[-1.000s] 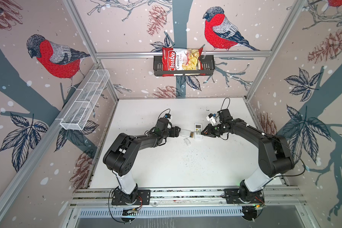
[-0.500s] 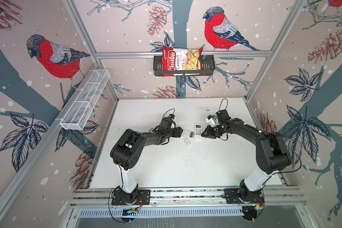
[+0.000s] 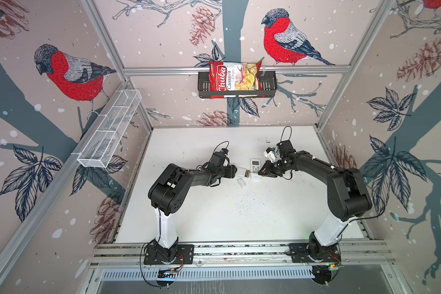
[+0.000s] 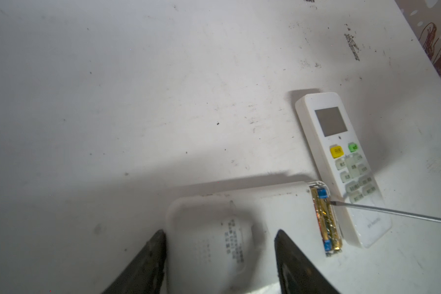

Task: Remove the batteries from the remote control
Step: 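Insert the screwdriver tip beside the batteries while the left gripper holds the remote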

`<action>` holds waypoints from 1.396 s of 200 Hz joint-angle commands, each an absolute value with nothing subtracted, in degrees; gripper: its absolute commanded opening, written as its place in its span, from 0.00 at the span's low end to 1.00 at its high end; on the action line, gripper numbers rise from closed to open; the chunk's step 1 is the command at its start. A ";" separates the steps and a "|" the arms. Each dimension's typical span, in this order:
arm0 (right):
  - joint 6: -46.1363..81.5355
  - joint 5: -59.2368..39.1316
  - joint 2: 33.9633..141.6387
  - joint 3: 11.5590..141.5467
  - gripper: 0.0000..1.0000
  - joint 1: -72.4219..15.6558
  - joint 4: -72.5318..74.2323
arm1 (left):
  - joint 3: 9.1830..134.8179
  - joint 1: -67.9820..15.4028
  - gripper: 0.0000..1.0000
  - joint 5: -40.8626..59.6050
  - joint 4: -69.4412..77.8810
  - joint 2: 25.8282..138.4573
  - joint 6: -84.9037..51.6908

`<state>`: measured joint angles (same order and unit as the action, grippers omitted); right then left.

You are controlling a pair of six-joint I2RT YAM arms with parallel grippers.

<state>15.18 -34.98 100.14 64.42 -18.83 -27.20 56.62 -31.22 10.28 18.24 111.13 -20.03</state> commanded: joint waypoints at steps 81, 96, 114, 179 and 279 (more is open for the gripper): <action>13.61 -32.17 100.43 65.99 0.00 -21.01 -30.17 | 56.86 -31.44 0.59 10.91 18.94 113.20 -19.38; 13.51 -31.83 100.34 66.26 0.00 -21.42 -30.49 | 56.85 -31.42 0.59 10.96 19.31 113.20 -19.47; 13.31 -31.00 100.27 66.70 0.00 -22.18 -31.20 | 56.81 -31.40 0.58 11.03 19.43 113.20 -19.60; 13.12 -28.54 100.15 67.25 0.00 -23.64 -32.00 | 56.85 -31.86 0.55 10.81 20.13 113.82 -20.50; 13.84 -28.81 97.43 67.19 0.00 -24.01 -31.79 | 56.86 -32.34 0.54 10.57 20.24 114.36 -20.66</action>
